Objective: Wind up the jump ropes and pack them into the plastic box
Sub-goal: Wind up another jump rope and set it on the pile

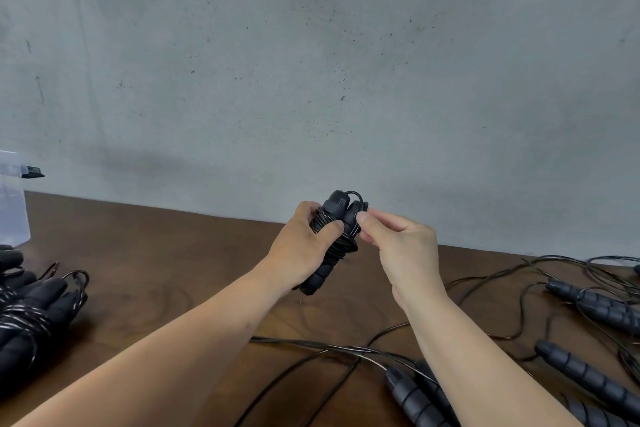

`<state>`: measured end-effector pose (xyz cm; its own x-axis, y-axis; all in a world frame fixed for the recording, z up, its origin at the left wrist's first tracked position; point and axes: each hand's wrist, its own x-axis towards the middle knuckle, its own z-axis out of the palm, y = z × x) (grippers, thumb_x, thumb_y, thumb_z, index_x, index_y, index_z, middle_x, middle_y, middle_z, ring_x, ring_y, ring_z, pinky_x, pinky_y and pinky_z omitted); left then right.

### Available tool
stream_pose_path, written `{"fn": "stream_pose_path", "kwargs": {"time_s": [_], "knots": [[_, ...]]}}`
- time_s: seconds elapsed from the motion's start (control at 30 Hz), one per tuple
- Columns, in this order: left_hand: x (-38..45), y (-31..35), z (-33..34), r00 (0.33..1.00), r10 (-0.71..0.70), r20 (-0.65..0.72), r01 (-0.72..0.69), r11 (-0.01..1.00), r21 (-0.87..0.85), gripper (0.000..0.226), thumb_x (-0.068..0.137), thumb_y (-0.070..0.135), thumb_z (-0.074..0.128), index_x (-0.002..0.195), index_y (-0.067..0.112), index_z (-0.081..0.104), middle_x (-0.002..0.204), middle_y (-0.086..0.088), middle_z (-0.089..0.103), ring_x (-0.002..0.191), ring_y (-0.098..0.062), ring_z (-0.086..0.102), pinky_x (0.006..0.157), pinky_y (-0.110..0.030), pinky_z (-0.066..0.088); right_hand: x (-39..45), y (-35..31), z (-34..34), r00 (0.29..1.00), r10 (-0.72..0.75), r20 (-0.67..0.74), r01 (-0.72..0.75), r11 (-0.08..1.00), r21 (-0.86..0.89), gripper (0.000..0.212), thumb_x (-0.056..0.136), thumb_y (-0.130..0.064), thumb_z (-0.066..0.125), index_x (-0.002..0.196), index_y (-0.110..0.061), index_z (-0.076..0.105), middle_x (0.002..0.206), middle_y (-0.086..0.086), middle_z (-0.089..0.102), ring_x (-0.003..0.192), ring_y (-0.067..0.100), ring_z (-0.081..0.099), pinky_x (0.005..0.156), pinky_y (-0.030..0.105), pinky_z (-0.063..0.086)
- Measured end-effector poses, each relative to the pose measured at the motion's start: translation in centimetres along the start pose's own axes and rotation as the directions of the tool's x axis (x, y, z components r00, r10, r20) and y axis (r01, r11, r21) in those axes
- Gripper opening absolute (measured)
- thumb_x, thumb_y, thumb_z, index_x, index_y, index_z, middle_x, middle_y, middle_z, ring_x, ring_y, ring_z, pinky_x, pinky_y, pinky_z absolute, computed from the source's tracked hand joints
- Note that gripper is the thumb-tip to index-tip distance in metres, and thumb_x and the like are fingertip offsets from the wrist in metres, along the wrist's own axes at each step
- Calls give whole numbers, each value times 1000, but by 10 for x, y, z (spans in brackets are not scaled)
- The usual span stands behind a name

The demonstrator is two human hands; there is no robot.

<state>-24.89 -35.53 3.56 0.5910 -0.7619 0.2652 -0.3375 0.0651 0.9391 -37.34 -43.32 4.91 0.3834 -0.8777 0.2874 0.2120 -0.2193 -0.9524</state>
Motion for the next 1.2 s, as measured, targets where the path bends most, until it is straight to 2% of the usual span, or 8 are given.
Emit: {"fn": "stream_pose_path", "kwargs": {"time_s": [0.1, 0.23, 0.37, 0.43, 0.6, 0.73, 1.03, 1.2], "knots": [[0, 0, 2, 999, 24, -31, -23, 999, 45, 25, 92, 34, 61, 111, 24, 48, 89, 1, 70, 69, -19, 72, 78, -47, 58, -1, 1, 5, 999, -7, -46, 6, 999, -40, 13, 80, -23, 80, 85, -32, 74, 73, -17, 73, 64, -1, 65, 60, 12, 50], [0, 0, 3, 997, 60, -41, -51, 979, 196, 31, 92, 39, 60, 116, 27, 45, 95, 11, 65, 79, -11, 68, 76, -33, 54, 0, 6, 11, 983, -93, -157, 60, 976, -207, 14, 77, -26, 82, 81, -31, 69, 79, -13, 70, 77, 4, 67, 64, 16, 46], [4, 1, -1, 996, 67, -58, -49, 962, 269, 34, 92, 42, 59, 118, 29, 43, 100, 10, 64, 88, -15, 65, 79, -33, 52, -2, 7, 13, 980, -152, -130, 111, 954, -278, 23, 83, -18, 76, 101, -28, 66, 82, -18, 67, 79, -1, 65, 69, 14, 49], [5, 1, -3, 996, 64, -62, -44, 961, 273, 34, 92, 42, 59, 118, 28, 43, 100, 8, 64, 88, -16, 65, 79, -34, 52, -4, 7, 14, 972, -206, -117, 155, 926, -343, 25, 86, -10, 69, 104, -27, 67, 85, -15, 70, 80, 4, 67, 74, 23, 55], [3, -3, -6, 996, 73, -50, -52, 941, 334, 32, 92, 45, 58, 115, 30, 41, 96, 10, 64, 84, -16, 66, 78, -38, 54, -7, 2, 13, 949, -314, -8, 252, 777, -576, 29, 84, -18, 62, 106, -35, 73, 86, -13, 73, 82, 10, 66, 78, 30, 54], [1, -7, -7, 996, 83, -32, -63, 915, 397, 34, 91, 45, 58, 116, 28, 41, 94, 7, 66, 81, -17, 65, 77, -40, 54, -1, 1, 9, 887, -418, 195, 407, 512, -756, 19, 87, -28, 65, 102, -31, 77, 90, -3, 74, 85, 22, 66, 75, 36, 54], [-1, -9, -9, 998, 32, 47, -50, 885, 462, 35, 90, 46, 58, 115, 29, 40, 94, 9, 64, 79, -15, 65, 77, -39, 54, 28, -34, -4, 770, 11, 638, 637, 60, -769, 11, 96, -33, 55, 91, -30, 64, 87, -11, 49, 86, 18, 54, 68, 31, 36], [-1, -2, -14, 992, -2, 124, -71, 809, 583, 38, 90, 47, 57, 117, 28, 40, 87, 6, 63, 76, -16, 63, 72, -36, 52, 36, -39, -3, 698, 156, 699, 703, 39, -710, 11, 97, -30, 54, 89, -26, 62, 86, -11, 44, 84, 16, 51, 69, 31, 39]]}}
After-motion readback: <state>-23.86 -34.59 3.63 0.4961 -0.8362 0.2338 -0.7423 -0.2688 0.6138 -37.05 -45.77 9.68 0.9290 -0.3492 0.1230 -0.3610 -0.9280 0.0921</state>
